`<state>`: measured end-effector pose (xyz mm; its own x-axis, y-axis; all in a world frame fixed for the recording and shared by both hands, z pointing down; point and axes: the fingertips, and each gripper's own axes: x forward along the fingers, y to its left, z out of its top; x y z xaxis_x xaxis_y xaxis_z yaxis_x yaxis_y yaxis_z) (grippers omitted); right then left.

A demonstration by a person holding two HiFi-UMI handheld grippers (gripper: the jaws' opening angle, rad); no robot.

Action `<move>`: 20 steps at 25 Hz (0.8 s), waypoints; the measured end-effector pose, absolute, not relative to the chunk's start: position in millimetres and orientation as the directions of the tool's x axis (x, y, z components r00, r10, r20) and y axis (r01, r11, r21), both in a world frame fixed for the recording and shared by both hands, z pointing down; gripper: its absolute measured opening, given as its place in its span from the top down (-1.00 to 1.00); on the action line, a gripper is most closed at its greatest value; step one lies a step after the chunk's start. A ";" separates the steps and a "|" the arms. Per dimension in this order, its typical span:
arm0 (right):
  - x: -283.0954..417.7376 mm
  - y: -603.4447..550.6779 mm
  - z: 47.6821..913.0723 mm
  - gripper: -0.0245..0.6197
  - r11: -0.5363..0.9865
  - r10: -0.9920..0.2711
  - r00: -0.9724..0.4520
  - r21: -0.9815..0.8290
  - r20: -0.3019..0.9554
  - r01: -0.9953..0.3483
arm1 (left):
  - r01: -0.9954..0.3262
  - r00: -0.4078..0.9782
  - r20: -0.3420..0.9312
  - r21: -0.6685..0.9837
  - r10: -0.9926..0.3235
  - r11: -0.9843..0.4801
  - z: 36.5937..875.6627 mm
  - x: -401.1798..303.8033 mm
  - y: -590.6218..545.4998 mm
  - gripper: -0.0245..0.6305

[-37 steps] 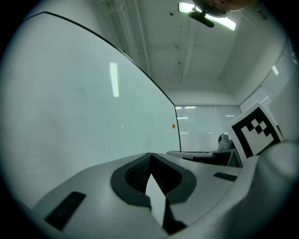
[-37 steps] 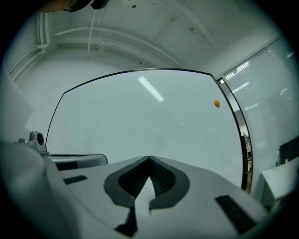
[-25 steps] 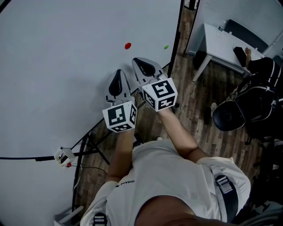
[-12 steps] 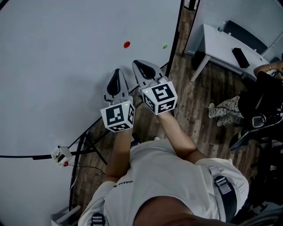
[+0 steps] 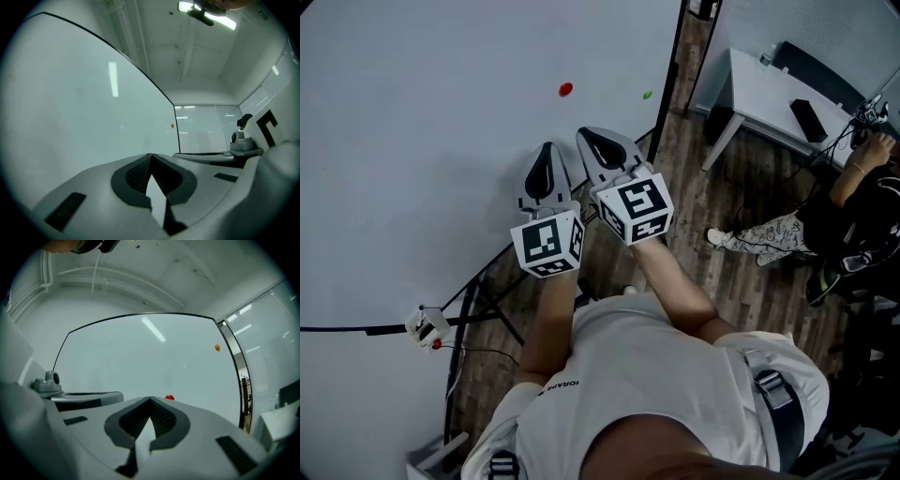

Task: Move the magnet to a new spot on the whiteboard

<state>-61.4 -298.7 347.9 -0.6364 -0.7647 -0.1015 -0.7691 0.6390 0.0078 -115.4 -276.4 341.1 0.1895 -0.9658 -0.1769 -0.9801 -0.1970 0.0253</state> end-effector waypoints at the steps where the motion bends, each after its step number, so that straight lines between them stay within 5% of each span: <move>1: -61.7 -298.6 348.4 0.89 0.641 -0.764 -0.638 0.008 -0.100 -0.768 | -0.980 0.189 -0.177 0.025 -0.966 -0.197 341.1 -115.3 -276.5 0.92; 20: -57.8 -299.6 352.1 0.89 0.644 -0.762 -0.641 0.002 -0.096 -0.765 | -0.982 0.182 -0.177 0.026 -0.967 -0.189 340.5 -116.8 -276.6 0.92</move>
